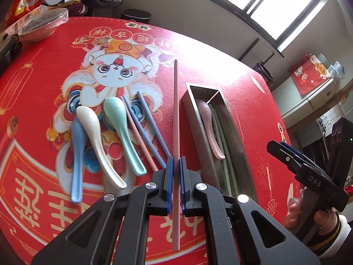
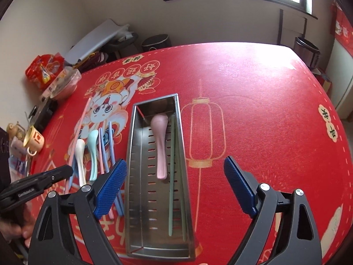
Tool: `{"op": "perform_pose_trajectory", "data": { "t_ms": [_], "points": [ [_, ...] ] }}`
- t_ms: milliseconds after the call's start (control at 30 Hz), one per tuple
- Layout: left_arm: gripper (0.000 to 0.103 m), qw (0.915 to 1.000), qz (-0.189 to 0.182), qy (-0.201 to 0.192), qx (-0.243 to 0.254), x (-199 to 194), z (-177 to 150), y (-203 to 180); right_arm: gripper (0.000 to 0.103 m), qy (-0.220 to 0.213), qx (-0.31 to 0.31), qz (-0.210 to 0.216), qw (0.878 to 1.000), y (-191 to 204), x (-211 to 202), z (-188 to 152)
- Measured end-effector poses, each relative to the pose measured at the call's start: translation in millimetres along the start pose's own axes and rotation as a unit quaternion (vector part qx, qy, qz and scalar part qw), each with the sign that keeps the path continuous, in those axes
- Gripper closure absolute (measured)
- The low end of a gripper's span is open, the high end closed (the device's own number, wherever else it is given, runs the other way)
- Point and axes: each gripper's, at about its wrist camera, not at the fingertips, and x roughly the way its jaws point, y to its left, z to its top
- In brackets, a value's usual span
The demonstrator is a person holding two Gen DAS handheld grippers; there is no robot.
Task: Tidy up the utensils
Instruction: 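Lower the pink chopstick into the steel caddy and open the left tool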
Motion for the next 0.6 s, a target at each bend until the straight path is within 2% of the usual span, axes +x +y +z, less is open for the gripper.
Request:
{"op": "perform_pose_trajectory", "data": {
  "t_ms": [100, 467, 600],
  "points": [
    [0.097, 1.0000, -0.004, 0.007, 0.000, 8.1, 2.4, -16.7, 0.017, -0.008, -0.004, -0.004, 1.000, -11.8, -3.7, -1.1],
    [0.097, 0.9993, -0.003, 0.037, 0.010, 50.4, 6.2, -78.8, 0.017, 0.003, 0.003, -0.001, 1.000, -59.3, -1.6, -4.9],
    [0.097, 0.9986, -0.004, 0.053, -0.004, 70.1, 5.9, -91.1, 0.017, 0.008, 0.003, -0.004, 1.000, -76.4, -1.6, -4.5]
  ]
}}
